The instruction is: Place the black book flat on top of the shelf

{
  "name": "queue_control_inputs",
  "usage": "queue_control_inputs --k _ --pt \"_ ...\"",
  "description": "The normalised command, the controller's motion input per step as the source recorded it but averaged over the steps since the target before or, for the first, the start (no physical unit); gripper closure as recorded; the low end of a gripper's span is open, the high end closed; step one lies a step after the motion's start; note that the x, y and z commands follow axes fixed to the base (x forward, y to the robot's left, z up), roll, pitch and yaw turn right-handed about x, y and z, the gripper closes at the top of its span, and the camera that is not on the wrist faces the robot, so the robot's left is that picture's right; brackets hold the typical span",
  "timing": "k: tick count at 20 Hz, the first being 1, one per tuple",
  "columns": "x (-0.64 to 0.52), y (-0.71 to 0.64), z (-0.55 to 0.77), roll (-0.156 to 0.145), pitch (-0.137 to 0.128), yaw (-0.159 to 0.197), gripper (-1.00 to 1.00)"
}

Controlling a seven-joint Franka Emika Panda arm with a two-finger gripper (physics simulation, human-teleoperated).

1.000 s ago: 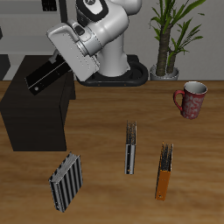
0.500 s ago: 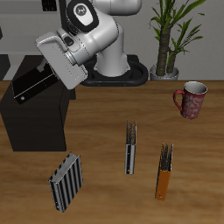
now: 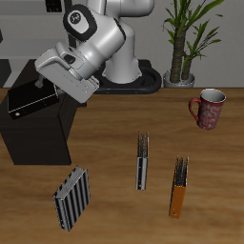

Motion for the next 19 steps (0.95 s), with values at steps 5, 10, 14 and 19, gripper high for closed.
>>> queue_control_inputs --k 5,10,14,19 --pt "0.03 0.39 -0.04 0.376 0.151 -0.197 -1.0" --pt "-0.09 0.26 0.07 0.017 -0.032 -0.007 -1.0" --pt "-0.21 0.33 0.19 0.137 -0.077 -0.041 -1.0" --pt "-0.09 0.21 0.11 0.085 -0.03 -0.036 -1.0"
